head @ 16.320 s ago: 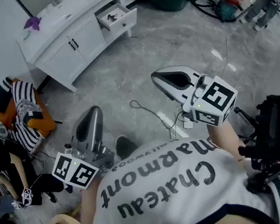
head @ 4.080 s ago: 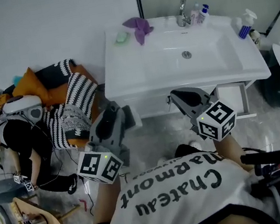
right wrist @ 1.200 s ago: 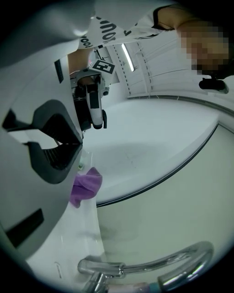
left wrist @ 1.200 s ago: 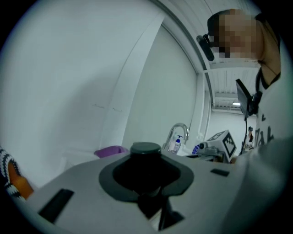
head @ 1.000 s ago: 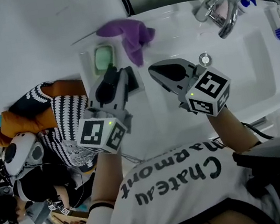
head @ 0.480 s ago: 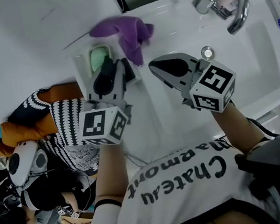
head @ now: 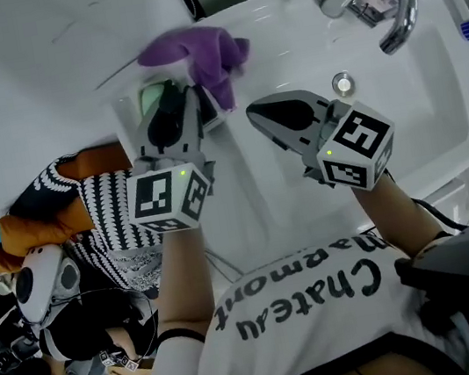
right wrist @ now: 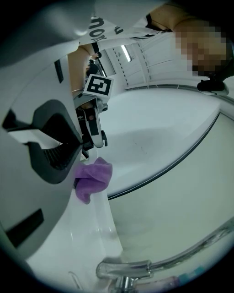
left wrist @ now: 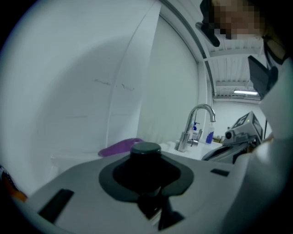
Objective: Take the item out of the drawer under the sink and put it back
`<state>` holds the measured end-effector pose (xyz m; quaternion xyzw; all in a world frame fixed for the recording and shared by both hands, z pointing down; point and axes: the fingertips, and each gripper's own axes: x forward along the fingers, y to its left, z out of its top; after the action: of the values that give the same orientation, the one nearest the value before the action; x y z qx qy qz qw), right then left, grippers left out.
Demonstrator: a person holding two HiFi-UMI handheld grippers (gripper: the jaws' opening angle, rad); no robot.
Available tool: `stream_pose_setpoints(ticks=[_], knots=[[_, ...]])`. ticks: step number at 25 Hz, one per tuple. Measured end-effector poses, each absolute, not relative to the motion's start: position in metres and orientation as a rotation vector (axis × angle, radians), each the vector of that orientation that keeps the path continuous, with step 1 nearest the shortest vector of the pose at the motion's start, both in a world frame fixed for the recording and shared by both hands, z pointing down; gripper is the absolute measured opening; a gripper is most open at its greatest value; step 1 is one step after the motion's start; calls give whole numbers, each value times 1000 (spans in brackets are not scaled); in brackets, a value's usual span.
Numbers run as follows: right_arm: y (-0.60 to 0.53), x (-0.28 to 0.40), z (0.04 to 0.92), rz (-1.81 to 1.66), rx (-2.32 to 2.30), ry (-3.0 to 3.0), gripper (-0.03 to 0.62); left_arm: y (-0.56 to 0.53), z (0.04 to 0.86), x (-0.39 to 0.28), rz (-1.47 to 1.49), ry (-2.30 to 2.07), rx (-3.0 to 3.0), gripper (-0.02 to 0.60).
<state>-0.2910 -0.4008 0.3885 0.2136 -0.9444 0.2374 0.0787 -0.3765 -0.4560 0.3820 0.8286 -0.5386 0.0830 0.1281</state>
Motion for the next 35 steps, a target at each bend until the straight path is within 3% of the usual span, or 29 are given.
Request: stream_pose_setpoints(ticks=[35], knots=[[-389,-283,396,733,652,-2809,11,-456,384,-373,294,-1674,2534,94]])
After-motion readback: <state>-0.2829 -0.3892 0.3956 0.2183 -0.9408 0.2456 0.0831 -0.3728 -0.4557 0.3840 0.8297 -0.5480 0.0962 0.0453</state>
